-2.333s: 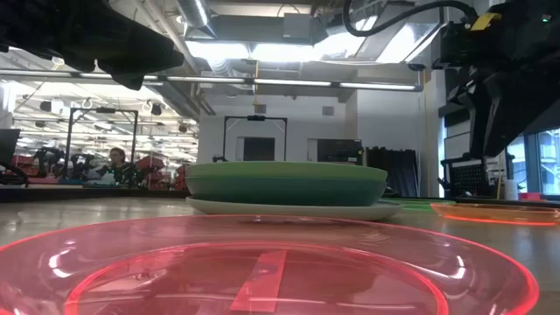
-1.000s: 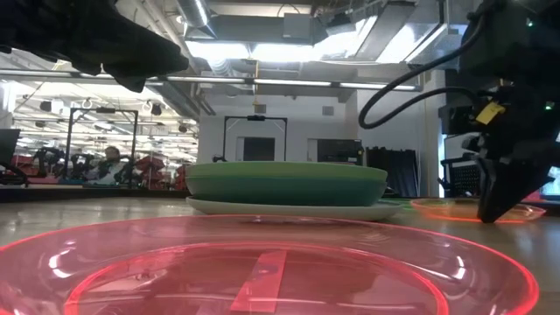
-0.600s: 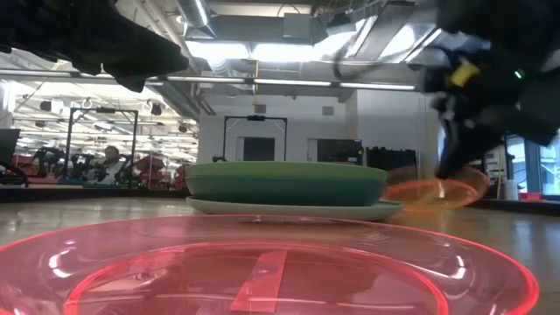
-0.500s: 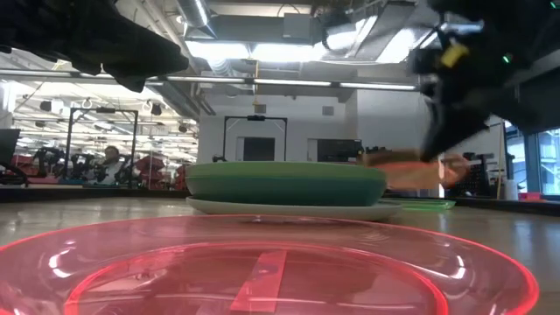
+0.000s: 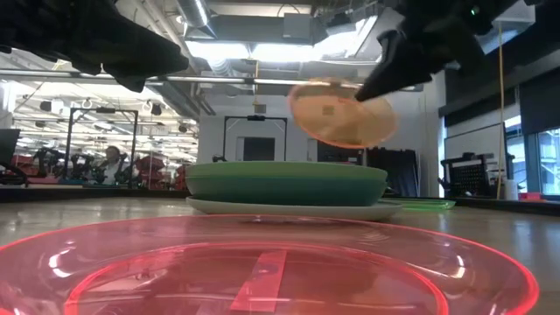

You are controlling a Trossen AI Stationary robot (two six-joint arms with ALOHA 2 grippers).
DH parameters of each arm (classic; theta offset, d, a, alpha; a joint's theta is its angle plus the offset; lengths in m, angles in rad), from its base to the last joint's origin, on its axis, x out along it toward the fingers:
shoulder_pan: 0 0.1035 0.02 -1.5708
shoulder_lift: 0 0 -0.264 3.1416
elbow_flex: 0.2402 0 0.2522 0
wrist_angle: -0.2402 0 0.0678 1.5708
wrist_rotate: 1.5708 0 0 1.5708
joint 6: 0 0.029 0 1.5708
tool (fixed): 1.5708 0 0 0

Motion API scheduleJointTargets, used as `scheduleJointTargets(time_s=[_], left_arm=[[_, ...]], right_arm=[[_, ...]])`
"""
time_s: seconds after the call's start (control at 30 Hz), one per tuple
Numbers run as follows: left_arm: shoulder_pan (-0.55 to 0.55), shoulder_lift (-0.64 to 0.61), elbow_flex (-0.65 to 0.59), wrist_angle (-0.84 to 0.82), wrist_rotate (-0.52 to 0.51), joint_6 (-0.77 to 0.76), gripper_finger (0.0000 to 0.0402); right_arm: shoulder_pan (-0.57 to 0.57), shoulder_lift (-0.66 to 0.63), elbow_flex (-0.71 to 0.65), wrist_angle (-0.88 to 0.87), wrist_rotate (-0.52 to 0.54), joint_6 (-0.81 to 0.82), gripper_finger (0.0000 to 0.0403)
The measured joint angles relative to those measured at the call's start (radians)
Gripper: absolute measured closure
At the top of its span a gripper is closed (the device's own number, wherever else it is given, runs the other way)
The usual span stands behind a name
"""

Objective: Stack plastic plates
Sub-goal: Stack the orange plate on top of the light orange plate

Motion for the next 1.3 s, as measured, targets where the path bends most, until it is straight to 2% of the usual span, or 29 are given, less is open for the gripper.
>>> scheduleJointTargets(time_s=[0.17,0.33,0.53,0.73,1.03,1.13,1.3], left_arm=[[0.000,0.000,0.000,0.000,0.000,0.000,0.0286],[0.000,0.000,0.000,0.003,0.000,0.000,0.0286],[0.000,0.000,0.000,0.002,0.000,0.001,0.0286],[0.000,0.000,0.000,0.000,0.007,0.000,0.0286],[0.000,0.000,0.000,0.001,0.008,0.000,0.0286],[0.000,0.000,0.000,0.001,0.008,0.000,0.0286],[0.000,0.000,0.000,0.001,0.008,0.000,0.0286]], right_arm=[[-0.024,0.024,0.000,0.109,-0.082,-0.060,0.0400],[-0.075,0.099,0.000,0.234,-0.199,-0.123,0.0400],[-0.127,0.187,0.001,0.329,-0.277,-0.143,0.0400],[-0.152,0.236,0.001,0.304,-0.291,-0.130,0.0400],[-0.152,0.237,0.001,0.289,-0.291,-0.082,0.0398],[-0.158,0.237,0.001,0.289,-0.298,-0.063,0.0381],[-0.157,0.237,0.001,0.287,-0.306,-0.056,0.0329]])
